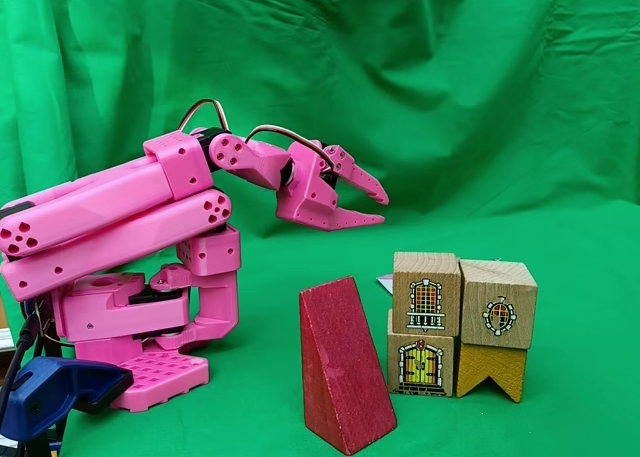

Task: Grasp some building blocks and build the house on the picture.

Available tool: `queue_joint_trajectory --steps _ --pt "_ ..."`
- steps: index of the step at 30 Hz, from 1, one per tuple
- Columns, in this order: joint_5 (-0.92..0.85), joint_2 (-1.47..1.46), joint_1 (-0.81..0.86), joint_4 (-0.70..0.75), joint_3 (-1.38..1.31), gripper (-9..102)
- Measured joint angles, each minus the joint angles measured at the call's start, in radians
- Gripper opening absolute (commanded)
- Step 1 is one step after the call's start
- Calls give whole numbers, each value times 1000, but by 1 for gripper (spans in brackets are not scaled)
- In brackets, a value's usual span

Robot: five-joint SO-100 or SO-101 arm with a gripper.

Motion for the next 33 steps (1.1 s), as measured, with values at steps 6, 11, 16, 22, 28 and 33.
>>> queue_joint_trajectory --steps 6,11,16,22,28,33 --pt "-3 0 0 0 0 5" --pt "-8 0 0 0 -2 5" --pt "-9 0 0 0 -41 5" --pt "-9 -123 -9 0 -206 5" --pt "-9 -364 -5 0 -459 5" --pt "-9 -565 35 0 -666 5"
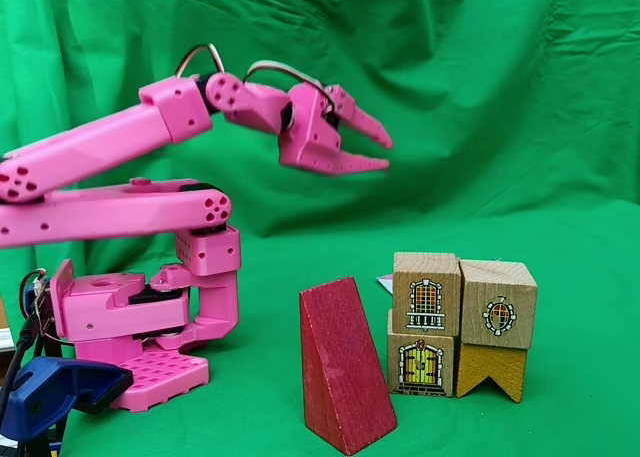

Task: Grasp some building blocks and build the house on the picture.

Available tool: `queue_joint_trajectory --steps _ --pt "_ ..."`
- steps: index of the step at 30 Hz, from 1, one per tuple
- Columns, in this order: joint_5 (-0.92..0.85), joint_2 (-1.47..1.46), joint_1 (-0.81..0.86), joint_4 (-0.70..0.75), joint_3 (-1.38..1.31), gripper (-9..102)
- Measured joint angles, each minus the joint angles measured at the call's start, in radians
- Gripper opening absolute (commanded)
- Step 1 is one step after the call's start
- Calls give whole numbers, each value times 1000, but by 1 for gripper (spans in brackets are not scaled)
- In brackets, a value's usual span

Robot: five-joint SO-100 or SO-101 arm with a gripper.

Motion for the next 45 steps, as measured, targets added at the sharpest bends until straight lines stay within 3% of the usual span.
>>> queue_joint_trajectory --steps 11,25,45 --pt "-112 -296 150 0 -225 5" --pt "-397 -591 327 0 -541 5" --pt "-1190 -785 402 0 -637 5"
